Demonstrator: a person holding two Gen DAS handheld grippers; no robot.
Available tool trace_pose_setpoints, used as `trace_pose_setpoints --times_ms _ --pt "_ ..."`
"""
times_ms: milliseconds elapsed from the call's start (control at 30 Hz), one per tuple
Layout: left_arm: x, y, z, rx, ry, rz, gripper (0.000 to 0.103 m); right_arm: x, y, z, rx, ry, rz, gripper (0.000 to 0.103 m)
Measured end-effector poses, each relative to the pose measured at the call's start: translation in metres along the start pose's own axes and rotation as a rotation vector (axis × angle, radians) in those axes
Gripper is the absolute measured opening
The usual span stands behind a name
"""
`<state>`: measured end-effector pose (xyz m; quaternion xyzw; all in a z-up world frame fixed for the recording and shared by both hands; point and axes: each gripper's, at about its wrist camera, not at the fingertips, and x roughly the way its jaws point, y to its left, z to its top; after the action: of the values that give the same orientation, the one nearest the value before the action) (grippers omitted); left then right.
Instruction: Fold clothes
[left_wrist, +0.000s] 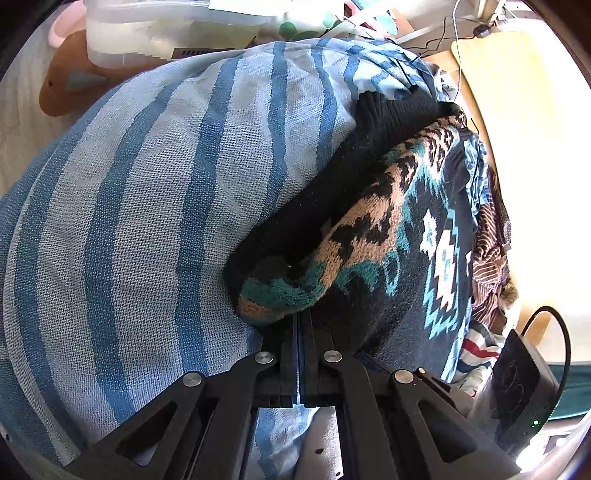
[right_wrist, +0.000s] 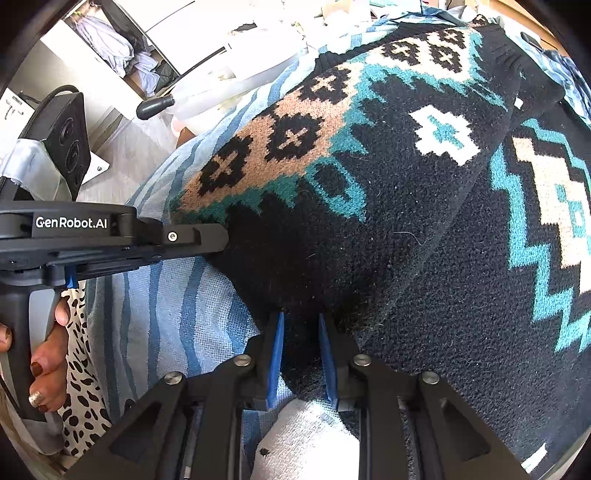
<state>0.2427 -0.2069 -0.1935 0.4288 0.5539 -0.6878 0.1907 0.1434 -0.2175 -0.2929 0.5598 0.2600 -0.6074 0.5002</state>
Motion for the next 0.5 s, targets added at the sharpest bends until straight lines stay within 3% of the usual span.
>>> trace_pose_setpoints --times_ms 233,367,500 --pt "0.004 0.000 0.001 -0.005 0.010 -0.003 0.003 -0.001 0.001 0.002 0.007 -0.029 -0.001 0.024" --pt "0.002 0.002 0.001 -0.005 0.013 -0.013 0.003 -0.009 0.007 0.004 -0.013 -0.045 -0.019 0.031" --pt "-0.012 -0.010 -0.009 0.074 -0.072 0.035 0.003 -0.019 0.013 0.007 -0.056 -0.060 -0.102 0.033"
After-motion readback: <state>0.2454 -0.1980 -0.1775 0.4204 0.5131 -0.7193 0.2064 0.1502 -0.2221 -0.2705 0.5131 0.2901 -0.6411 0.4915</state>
